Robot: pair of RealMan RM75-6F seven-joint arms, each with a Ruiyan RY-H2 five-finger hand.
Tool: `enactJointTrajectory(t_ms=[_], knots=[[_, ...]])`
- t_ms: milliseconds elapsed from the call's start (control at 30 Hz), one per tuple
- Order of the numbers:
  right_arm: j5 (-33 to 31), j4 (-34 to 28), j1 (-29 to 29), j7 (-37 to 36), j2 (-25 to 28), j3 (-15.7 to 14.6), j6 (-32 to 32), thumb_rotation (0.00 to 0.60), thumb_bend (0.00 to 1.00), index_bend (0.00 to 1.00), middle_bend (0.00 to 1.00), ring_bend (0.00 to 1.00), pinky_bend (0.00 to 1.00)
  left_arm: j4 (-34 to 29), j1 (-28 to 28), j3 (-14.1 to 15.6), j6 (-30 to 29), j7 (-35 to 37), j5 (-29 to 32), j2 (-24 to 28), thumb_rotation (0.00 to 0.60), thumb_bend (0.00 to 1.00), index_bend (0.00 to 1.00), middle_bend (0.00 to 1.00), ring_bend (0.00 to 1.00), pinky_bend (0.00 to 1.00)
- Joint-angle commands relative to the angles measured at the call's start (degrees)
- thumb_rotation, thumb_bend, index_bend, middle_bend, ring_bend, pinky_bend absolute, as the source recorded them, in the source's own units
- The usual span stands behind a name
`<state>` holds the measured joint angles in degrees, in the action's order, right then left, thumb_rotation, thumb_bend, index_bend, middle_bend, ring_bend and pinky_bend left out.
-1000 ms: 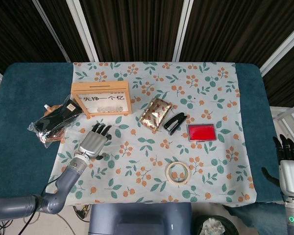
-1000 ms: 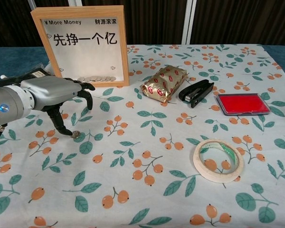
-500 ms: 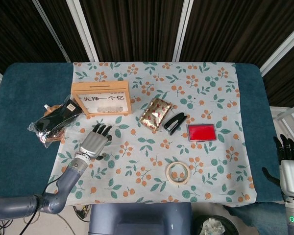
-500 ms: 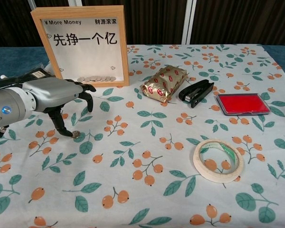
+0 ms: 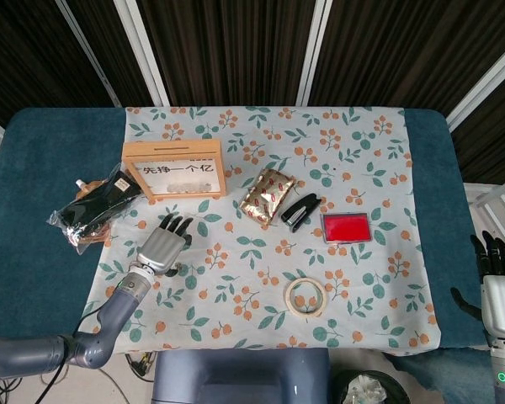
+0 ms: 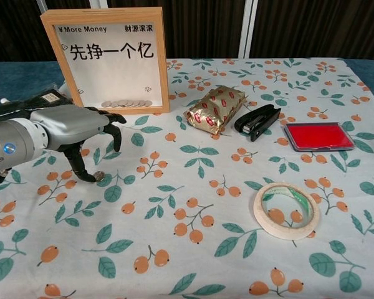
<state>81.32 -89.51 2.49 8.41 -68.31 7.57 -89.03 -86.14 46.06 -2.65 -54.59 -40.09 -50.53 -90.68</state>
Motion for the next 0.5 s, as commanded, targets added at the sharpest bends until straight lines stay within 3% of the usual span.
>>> enactJointTrajectory(t_ms=[33, 500], knots=[[0.0, 0.0, 0.0, 0.0, 0.0, 0.0, 0.1, 0.6, 0.3, 0.0, 0.0, 0.0, 0.0, 0.2, 0.0, 0.1, 0.0, 0.0, -0.1, -0.1, 0.6, 0.11, 0.37, 0.0, 0.0, 0.0], [-0.4, 0.0, -0.2, 0.1, 0.2, 0.0, 0.0, 0.6, 0.3, 0.0, 0.0, 0.0, 0.0, 0.6, -0.1, 0.7, 0.0, 0.5, -1.1, -0.4, 0.6, 0.12, 0.43, 0.0, 0.0, 0.0]])
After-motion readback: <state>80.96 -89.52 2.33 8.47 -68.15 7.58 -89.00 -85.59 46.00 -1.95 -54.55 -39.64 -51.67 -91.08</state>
